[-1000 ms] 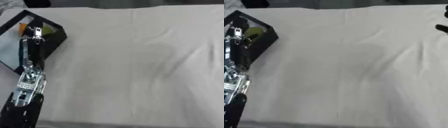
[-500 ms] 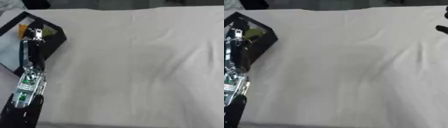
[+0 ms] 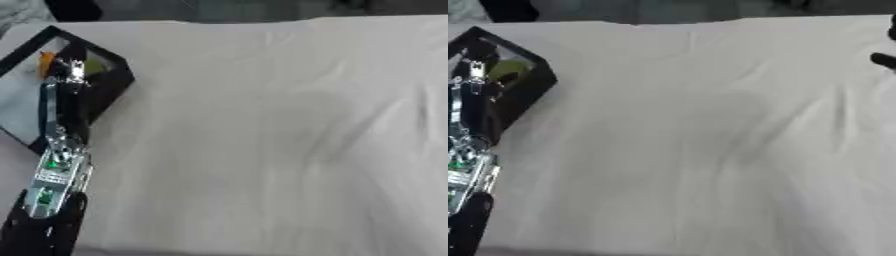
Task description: Pick up the objects with one hand, pass them to the other hand, and then place them into the box on the other side of the table.
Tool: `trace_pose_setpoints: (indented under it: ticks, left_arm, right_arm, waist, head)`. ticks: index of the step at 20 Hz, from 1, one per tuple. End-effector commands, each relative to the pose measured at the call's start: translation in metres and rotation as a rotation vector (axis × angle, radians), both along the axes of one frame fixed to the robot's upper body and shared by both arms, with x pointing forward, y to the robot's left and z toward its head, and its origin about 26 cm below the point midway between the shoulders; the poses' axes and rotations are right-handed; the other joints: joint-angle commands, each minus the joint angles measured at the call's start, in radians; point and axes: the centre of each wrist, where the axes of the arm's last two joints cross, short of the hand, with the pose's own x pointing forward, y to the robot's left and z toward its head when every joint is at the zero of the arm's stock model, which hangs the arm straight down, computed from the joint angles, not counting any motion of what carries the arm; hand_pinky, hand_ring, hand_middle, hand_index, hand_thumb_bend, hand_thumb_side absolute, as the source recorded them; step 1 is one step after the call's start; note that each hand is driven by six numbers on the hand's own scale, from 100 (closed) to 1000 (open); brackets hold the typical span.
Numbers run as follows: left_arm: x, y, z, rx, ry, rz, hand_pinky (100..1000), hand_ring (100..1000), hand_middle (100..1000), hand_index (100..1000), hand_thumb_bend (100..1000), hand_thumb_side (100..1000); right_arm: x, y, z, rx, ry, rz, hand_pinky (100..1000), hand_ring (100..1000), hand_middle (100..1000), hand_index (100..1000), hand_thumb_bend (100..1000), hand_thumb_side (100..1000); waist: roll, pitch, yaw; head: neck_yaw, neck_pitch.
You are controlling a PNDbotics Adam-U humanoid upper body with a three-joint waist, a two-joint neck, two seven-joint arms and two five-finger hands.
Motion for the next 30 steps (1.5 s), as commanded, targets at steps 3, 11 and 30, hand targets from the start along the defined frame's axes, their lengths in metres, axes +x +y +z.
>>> trace_pose_setpoints:
  ticks: [3, 11, 30]
  left_arm:
    - [0.0001, 0.0059, 0.0109, 0.013, -0.031, 0.006, 722, 923, 824, 815, 540, 689]
    - [0.0001, 0.0062, 0.0109, 0.013, -0.030, 0.006, 722, 931, 825, 815, 540, 691]
    - [0.0004, 0.0065, 0.0108, 0.015, -0.027, 0.003, 722, 933, 826, 815, 538, 693]
  right_arm:
    - [-0.0034, -0.0006, 0.0104, -0.016, -0.032, -0.002, 792, 938, 844, 851, 244, 451]
    - [-0.0033, -0.0004, 0.0105, -0.014, -0.032, -0.001, 792, 937, 842, 851, 244, 451]
    - [-0.0036, -0.0015, 0.0110, -0.008, -0.037, -0.007, 792, 937, 839, 850, 246, 450]
  waist:
    - [0.011, -0.002, 0.001]
    - [0.011, -0.002, 0.000]
    - [0.011, -0.002, 0.000]
  head:
    - [0.000, -0.016]
    - [0.002, -0.016]
    - [0.005, -0.015]
